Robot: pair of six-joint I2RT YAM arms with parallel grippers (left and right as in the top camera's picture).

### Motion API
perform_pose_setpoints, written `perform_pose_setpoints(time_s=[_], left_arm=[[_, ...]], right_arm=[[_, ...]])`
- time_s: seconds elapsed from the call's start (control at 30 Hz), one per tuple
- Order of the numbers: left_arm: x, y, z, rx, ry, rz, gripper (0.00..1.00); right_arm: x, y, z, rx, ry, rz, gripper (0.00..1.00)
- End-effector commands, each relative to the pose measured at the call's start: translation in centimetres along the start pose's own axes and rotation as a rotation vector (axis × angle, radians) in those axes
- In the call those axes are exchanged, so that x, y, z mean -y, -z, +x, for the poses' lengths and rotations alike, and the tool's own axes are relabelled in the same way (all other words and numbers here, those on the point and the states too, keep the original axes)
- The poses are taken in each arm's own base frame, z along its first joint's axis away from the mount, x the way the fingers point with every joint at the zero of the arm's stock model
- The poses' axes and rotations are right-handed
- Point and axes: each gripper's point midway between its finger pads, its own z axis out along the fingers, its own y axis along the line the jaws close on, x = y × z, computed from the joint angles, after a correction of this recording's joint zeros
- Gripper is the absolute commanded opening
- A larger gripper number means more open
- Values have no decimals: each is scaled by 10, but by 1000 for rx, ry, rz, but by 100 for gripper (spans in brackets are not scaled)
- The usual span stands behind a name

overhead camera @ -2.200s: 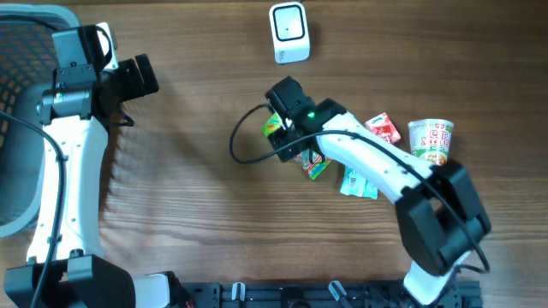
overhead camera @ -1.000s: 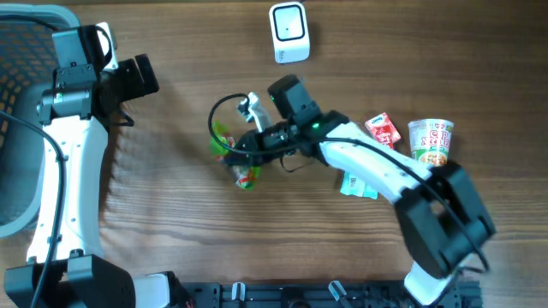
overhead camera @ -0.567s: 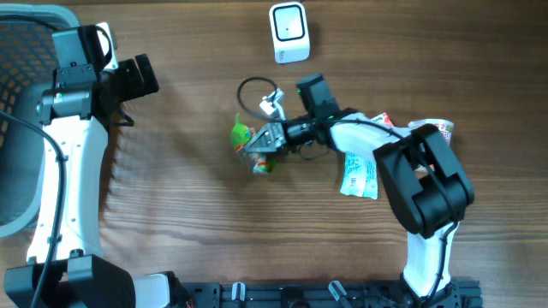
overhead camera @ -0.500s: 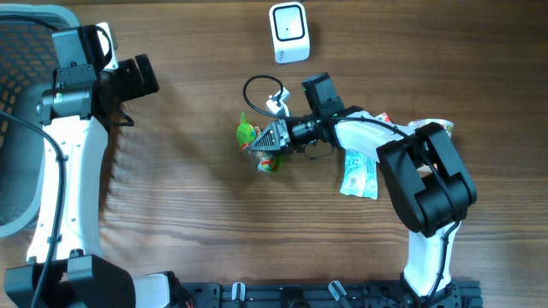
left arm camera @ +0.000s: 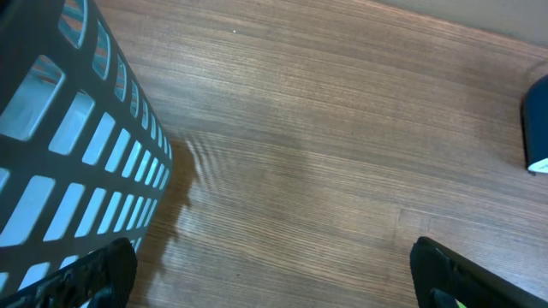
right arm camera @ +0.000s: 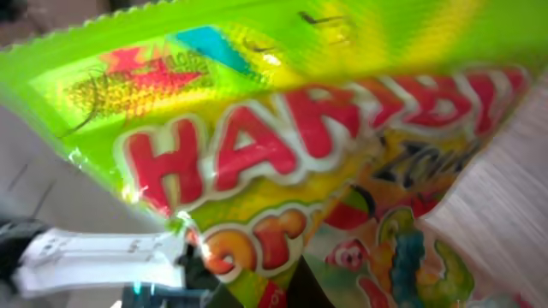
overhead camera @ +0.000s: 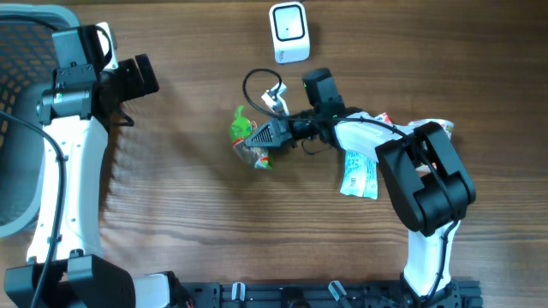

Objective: Scan the item barcode

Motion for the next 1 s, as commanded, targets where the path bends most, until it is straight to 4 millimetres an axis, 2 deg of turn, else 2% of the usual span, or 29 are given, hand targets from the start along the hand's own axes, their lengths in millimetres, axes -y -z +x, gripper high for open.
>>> perform_pose_setpoints(time_s=[0.0, 0.07, 0.2, 0.27, 0.47, 0.63, 0.83, 0.93, 0.97], left_arm=[[-2, 5, -5, 19, -9, 5, 100], [-2, 5, -5, 18, -9, 5, 100], [-2, 5, -5, 18, -9, 5, 100], [-2, 5, -5, 19, -9, 5, 100], [-2, 5, -5, 18, -9, 5, 100], [-2, 5, -5, 18, -9, 5, 100], [-2, 5, -5, 18, -9, 5, 100], [-2, 5, -5, 18, -9, 5, 100], [-2, 5, -5, 18, -9, 5, 100]], right_arm=[[-40, 5, -2, -96, -70, -136, 4], [-59, 6, -13, -75, -21, -148, 4], [-130, 26, -29, 53, 106, -245, 4], [-140, 40, -33, 87, 93, -259, 4], [-135, 74, -49, 169, 65, -246, 4], [-126, 71, -40, 133, 77, -220, 4], [-116, 98, -71, 410, -95, -337, 4], [-121, 102, -75, 437, -89, -352, 4], [-128, 103, -73, 435, -72, -354, 4]])
